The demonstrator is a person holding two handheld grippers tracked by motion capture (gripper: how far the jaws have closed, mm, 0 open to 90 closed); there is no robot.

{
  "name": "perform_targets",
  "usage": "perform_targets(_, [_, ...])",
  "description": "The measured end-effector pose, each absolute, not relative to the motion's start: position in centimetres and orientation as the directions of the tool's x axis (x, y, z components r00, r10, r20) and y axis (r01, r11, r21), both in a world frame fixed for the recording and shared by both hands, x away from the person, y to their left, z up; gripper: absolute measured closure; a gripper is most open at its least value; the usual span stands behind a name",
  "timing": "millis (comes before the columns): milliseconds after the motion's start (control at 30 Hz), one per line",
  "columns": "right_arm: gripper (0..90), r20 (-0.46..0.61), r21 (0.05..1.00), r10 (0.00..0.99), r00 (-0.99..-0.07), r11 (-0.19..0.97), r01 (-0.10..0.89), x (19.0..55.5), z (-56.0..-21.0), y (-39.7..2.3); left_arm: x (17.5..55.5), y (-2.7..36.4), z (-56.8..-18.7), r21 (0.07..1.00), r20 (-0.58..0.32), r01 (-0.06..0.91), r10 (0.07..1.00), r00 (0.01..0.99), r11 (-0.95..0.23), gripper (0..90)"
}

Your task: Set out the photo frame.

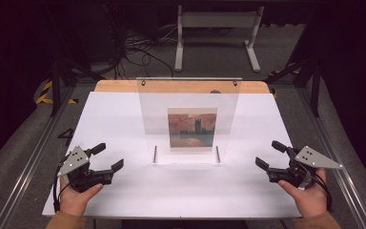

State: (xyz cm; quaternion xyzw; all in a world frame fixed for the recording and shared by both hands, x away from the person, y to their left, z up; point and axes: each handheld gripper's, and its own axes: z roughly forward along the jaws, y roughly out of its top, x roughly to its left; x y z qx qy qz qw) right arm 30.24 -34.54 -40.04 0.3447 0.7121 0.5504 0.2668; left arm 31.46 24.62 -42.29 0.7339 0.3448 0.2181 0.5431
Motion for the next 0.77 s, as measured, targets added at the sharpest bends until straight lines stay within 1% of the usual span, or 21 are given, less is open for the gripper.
perform_targets(133, [13.2, -0.002, 0.968, 0.795, -0.606, 0.154, 0.199, 29.9, -41.1, -34.8, 31.5, 25.0, -43.6, 0.943, -0.068, 0.292, 0.761, 0.645, -0.163, 13.3])
perform_targets(167, [13.3, -0.015, 0.967, 0.795, -0.606, 0.165, 0.194, 29.7, -41.7, -34.9, 31.6, 25.1, -44.0, 0.938, -0.078, 0.307, 0.766, 0.638, -0.160, 13.3])
perform_targets(233, [13.8, -0.004, 0.966, 0.793, -0.609, 0.160, 0.202, 29.5, -42.9, -34.9, 31.7, 25.1, -44.7, 0.932, -0.092, 0.328, 0.772, 0.629, -0.156, 13.3])
perform_targets(333, [15.2, 0.033, 0.960, 0.789, -0.613, 0.145, 0.238, 29.4, -44.3, -35.1, 31.7, 24.7, -45.2, 0.927, -0.082, 0.332, 0.770, 0.633, -0.174, 13.3])
perform_targets(367, [15.1, 0.028, 0.953, 0.790, -0.613, 0.165, 0.256, 29.4, -44.7, -35.1, 31.6, 24.6, -45.4, 0.927, -0.085, 0.331, 0.764, 0.640, -0.175, 13.2])
perform_targets(567, [14.5, 0.007, 0.949, 0.792, -0.611, 0.187, 0.252, 29.4, -44.8, -34.8, 31.5, 24.4, -45.4, 0.930, -0.081, 0.325, 0.763, 0.641, -0.174, 12.9])
perform_targets(767, [13.7, 0.011, 0.952, 0.797, -0.603, 0.176, 0.249, 29.4, -44.7, -34.9, 31.6, 24.3, -45.3, 0.927, -0.079, 0.328, 0.760, 0.645, -0.182, 12.9])
